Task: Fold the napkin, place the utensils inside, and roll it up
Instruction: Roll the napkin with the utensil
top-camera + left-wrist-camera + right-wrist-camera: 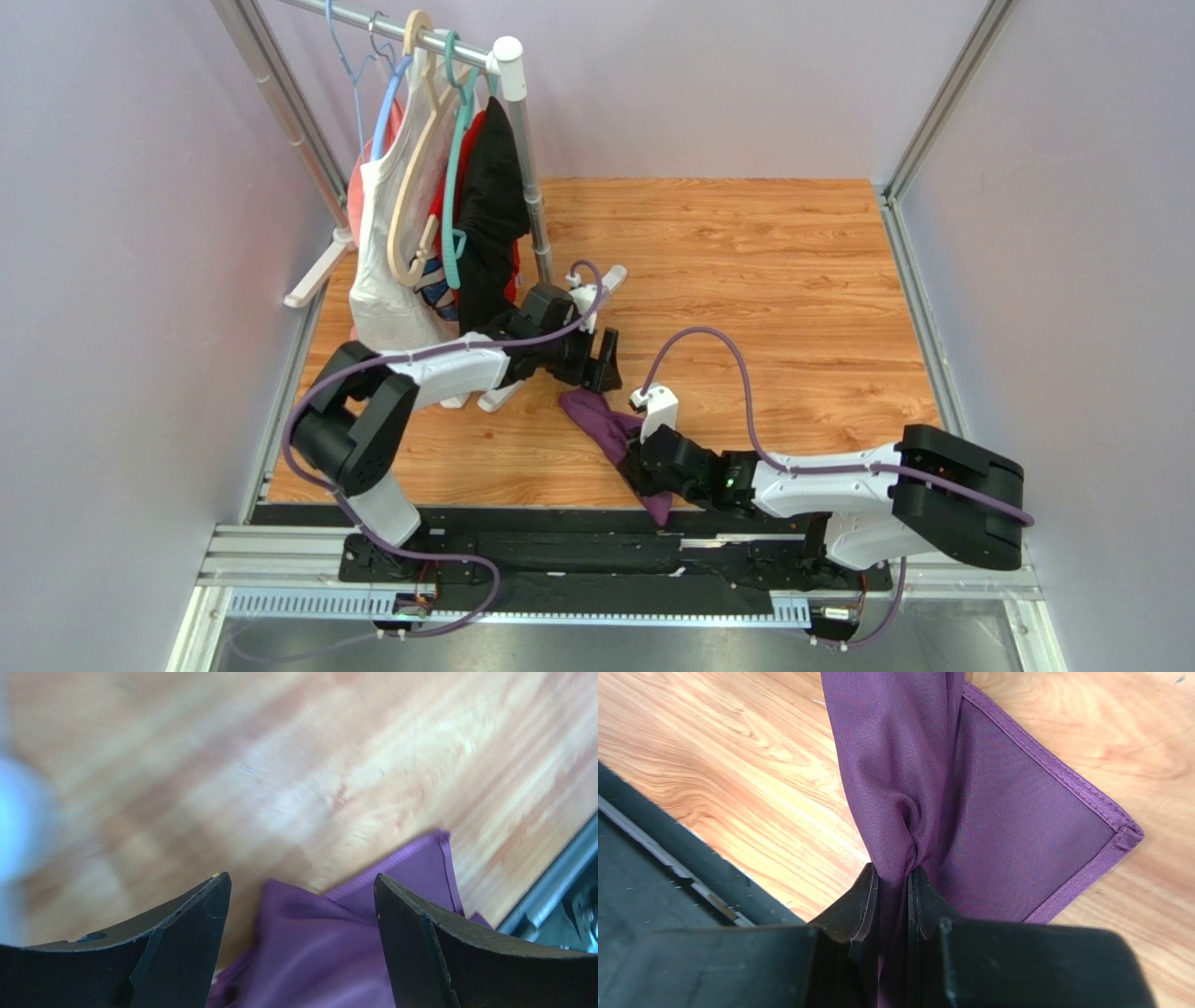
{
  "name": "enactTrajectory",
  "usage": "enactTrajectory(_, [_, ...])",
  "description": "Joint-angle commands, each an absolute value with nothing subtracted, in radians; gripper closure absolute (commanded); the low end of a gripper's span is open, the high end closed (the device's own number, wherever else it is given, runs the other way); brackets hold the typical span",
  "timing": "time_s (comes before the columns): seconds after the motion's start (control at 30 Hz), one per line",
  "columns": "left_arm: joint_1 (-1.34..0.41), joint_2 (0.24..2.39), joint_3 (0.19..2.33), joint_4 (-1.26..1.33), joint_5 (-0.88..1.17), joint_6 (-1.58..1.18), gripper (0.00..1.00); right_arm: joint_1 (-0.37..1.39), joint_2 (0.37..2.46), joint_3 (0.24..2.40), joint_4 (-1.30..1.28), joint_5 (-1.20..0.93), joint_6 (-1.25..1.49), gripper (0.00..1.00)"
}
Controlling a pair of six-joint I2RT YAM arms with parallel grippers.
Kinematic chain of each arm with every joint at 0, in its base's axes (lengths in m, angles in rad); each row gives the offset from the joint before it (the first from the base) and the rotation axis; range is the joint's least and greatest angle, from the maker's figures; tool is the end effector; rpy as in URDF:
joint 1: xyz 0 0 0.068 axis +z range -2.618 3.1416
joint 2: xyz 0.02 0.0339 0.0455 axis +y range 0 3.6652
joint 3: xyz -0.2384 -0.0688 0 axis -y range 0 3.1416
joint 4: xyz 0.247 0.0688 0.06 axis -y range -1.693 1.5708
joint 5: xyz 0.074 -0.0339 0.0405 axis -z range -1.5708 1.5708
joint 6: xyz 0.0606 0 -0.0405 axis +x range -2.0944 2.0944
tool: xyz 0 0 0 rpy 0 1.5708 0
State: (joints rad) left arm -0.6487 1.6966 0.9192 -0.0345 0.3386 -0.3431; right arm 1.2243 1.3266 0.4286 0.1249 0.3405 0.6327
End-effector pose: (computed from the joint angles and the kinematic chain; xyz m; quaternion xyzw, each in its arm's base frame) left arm 0.2734 -0.2325 0.1244 0.2010 0.8954 -0.3114 0.2467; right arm 0.1063 0.2349 0.0975 -0.2018 0.8879 0.2129 0.3543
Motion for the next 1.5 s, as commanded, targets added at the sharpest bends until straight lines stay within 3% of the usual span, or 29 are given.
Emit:
enactTrajectory(0.0, [-0.634, 1.565, 0.917, -0.006, 0.239, -0.337, 0.16, 1.212, 1.367, 0.327, -0.009, 0.194, 0.701, 1.0])
enactTrajectory(0.2, [-0.623, 1.437, 0.806, 0.052, 0.215, -0.341, 0.15, 1.114, 1.376, 0.285, 0.103, 0.054, 0.704, 1.0])
enactTrajectory(0.43, [-0.621, 1.319, 0.637, 0.176, 0.34, -0.336, 0.17, 0.996, 1.413, 0.259, 0.19, -0.129, 0.692, 1.0])
enactTrajectory(0.77, [-0.623, 1.249, 0.512, 0.232, 0.284, -0.38, 0.18, 0.773, 1.411, 0.238, 0.207, -0.397, 0.651, 1.0])
enactTrajectory(1.0, [-0.623, 1.292, 0.47, 0.334, 0.252, -0.359, 0.18, 0.634, 1.439, 0.235, 0.218, -0.532, 0.62, 1.0])
enactTrajectory(1.47, [-0.623, 1.462, 0.514, 0.503, 0.299, -0.379, 0.24, 0.601, 1.535, 0.275, 0.212, -0.561, 0.609, 1.0])
